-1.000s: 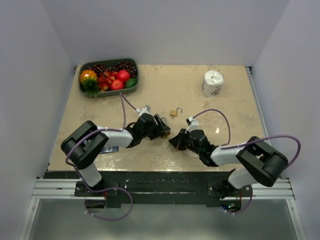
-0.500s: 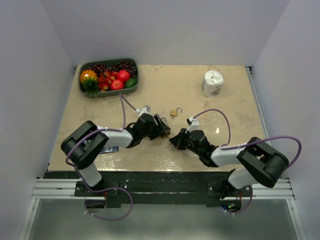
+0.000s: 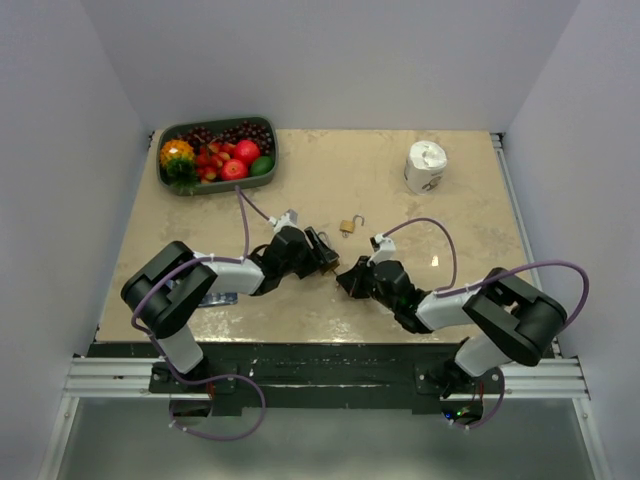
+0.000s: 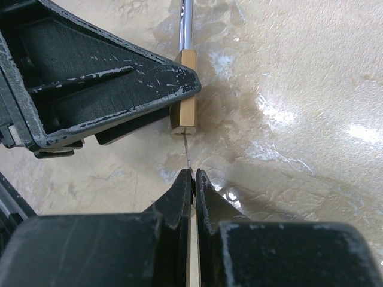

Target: Unlock with the key

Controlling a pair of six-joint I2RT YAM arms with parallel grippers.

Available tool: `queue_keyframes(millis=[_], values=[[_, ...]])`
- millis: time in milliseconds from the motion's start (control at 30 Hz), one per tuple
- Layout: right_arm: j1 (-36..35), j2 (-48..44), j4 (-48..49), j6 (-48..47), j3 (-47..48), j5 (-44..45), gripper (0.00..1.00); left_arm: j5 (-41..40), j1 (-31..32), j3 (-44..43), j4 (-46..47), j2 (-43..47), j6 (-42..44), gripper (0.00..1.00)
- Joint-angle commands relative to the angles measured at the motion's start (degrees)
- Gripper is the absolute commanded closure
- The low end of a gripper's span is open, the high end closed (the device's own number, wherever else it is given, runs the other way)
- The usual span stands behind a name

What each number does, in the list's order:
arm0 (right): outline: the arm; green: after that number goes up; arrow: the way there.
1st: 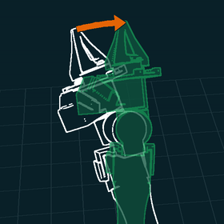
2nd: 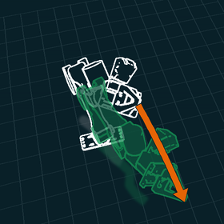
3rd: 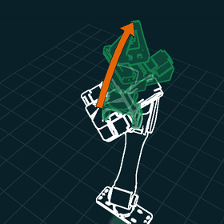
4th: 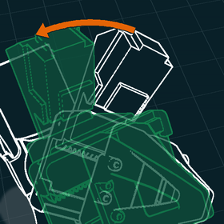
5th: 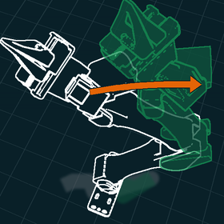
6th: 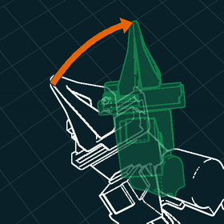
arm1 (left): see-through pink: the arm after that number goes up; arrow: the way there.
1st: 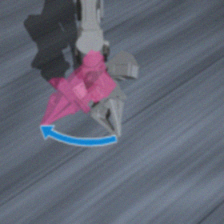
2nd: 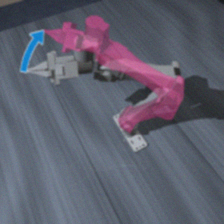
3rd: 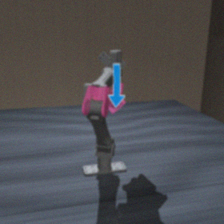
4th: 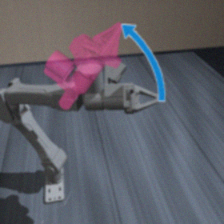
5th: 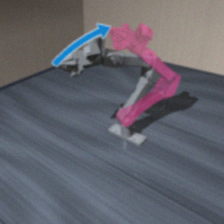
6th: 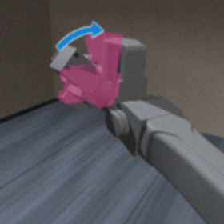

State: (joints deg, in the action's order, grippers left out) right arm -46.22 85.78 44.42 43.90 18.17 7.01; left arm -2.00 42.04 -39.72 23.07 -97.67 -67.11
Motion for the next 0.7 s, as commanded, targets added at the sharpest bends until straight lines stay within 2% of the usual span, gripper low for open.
queue_keyframes(millis=[0, 367, 667], values=[[-0.36, 1.23, 3.65, -0.92, 1.78, 4.07, 1.00, 1.65, 0.32, 0.00, 5.05, 0.20, -1.97, 1.00], [-2.30, 4.83, 7.78, -4.00, 2.57, 6.17, 1.00, 4.46, 0.32, 0.26, 6.64, -0.15, -3.82, 1.00], [-2.39, 3.96, 8.05, -4.96, 2.30, 7.94, 1.00, 6.13, 0.32, 2.11, 8.92, -0.42, -3.29, 1.00]])
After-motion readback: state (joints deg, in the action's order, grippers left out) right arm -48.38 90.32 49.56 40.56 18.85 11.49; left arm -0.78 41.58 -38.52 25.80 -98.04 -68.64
